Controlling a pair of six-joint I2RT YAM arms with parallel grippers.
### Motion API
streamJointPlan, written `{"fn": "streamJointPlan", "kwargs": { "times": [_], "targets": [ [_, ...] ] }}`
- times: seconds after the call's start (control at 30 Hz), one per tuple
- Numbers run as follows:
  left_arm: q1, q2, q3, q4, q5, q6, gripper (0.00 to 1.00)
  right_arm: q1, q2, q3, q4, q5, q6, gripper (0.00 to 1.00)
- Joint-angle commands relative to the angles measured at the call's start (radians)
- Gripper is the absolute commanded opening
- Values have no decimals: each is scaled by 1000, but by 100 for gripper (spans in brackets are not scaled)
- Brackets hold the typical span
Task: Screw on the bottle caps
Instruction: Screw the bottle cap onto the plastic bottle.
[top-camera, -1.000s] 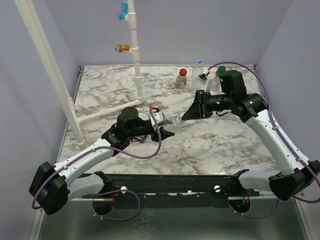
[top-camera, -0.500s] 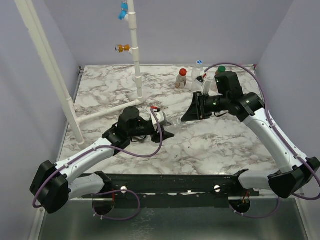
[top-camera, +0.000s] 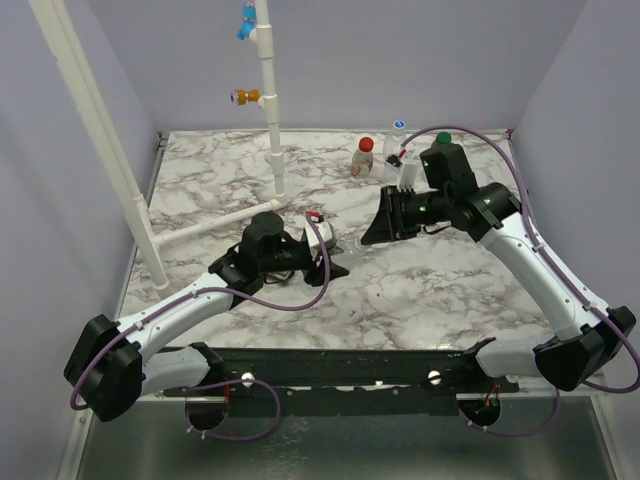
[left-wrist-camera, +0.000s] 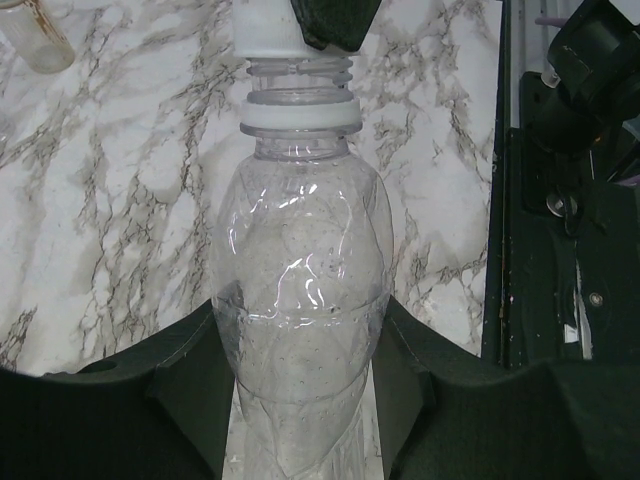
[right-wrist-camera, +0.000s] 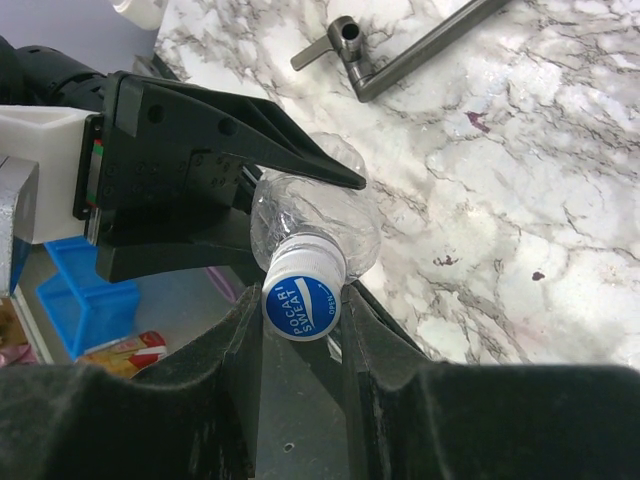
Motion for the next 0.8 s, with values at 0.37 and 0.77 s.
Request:
{"fn": "streamJointPlan", "kwargs": {
  "times": [0.37, 0.77],
  "targets": [
    [-20, 11, 78, 95, -93, 21, 0, 21, 48, -50, 13, 8, 71, 12],
    [-85, -20, 58, 159, -309, 128, 0, 21, 94, -48, 38, -23, 205, 12]
  ]
}}
